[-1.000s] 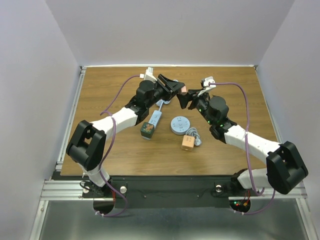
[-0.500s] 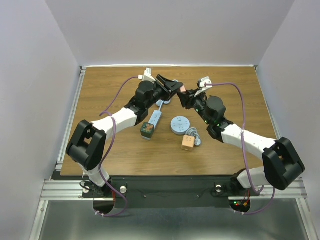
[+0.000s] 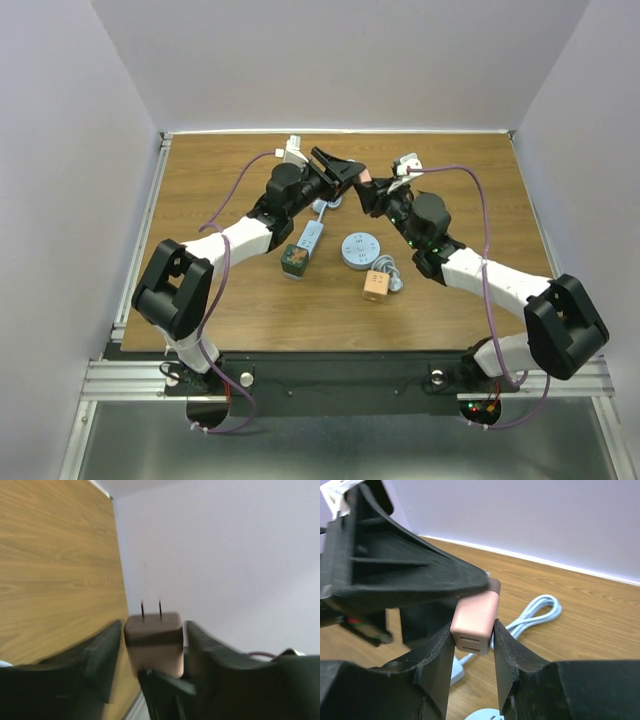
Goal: Insert the plug
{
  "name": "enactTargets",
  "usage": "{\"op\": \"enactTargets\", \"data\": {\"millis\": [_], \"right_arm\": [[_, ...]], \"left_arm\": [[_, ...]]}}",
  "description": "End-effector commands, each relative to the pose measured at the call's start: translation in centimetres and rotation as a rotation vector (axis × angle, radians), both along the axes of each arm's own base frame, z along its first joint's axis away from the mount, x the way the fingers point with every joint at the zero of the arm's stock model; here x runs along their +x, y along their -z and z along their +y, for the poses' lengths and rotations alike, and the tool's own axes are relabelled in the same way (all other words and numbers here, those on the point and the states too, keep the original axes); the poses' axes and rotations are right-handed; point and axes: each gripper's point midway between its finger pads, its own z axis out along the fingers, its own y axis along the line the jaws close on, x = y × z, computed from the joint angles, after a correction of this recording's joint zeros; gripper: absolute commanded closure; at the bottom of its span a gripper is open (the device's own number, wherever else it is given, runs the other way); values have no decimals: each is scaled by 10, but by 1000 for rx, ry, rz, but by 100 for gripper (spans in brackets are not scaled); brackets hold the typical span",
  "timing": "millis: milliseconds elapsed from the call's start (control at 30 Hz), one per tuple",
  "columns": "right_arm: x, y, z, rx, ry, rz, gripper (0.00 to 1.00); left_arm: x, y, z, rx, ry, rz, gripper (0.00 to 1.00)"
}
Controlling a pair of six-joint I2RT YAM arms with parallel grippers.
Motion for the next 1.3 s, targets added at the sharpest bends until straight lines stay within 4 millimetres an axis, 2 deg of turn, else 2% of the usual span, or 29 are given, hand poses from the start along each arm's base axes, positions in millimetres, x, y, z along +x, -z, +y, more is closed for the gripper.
{"op": "enactTargets", "data": {"millis": [0, 33, 167, 300, 367, 400, 467, 500, 533, 567, 600, 633, 667, 733, 833, 867, 967, 1000, 1167, 1267], "right_arm": [[5, -39, -23, 39, 104, -62, 99], [4, -36, -25, 34, 109, -51, 99], [-5, -33, -31, 13, 110, -14, 100], [-10, -28, -33, -20, 106, 33, 99], [-14, -33, -34, -33, 99, 44, 100], [-16, -29, -35, -55, 97, 75, 99], [-21, -21, -36, -97, 79, 118, 100], [-24, -19, -35, -116, 65, 130, 100], [-25, -24, -31, -127, 39, 134, 100], [-29, -14, -30, -168, 20, 183, 100], [-31, -23, -24, -172, -13, 187, 100], [-32, -21, -22, -191, -29, 211, 100], [-36, -4, -20, -232, -46, 280, 99], [-37, 1, -17, -251, -66, 319, 100], [-35, 11, -15, -277, -73, 380, 100], [-36, 13, -12, -269, -98, 396, 100], [-33, 27, -2, -249, -163, 467, 100], [-30, 38, 1, -251, -184, 504, 100], [-31, 56, 5, -290, -218, 599, 100], [-31, 50, 3, -292, -220, 597, 99]], "left_arm": [[-24, -22, -10, -44, 151, -94, 26], [-21, -23, -8, -44, 148, -98, 12], [-15, -23, -1, -28, 141, -126, 1], [-8, -21, 11, -15, 115, -134, 1], [-6, -15, 17, 0, 102, -132, 1], [-6, -17, 22, 1, 93, -139, 1], [-2, -7, 35, 33, 65, -143, 1], [-3, -11, 42, 45, 55, -168, 1], [-1, 0, 51, 80, 38, -159, 1], [0, 0, 59, 145, 19, -206, 1], [2, 1, 64, 196, 3, -223, 1], [2, 21, 69, 281, -1, -169, 1], [5, 21, 79, 353, -44, -184, 1], [5, 29, 94, 496, -79, -212, 1], [-8, 44, 127, 677, -156, -178, 1], [-11, 34, 137, 705, -204, -193, 1], [-26, 38, 154, 823, -210, -189, 1], [-30, 37, 151, 849, -190, -198, 1], [-63, 66, 135, 925, -48, -134, 1], [-80, 84, 133, 979, 9, -87, 1]]}}
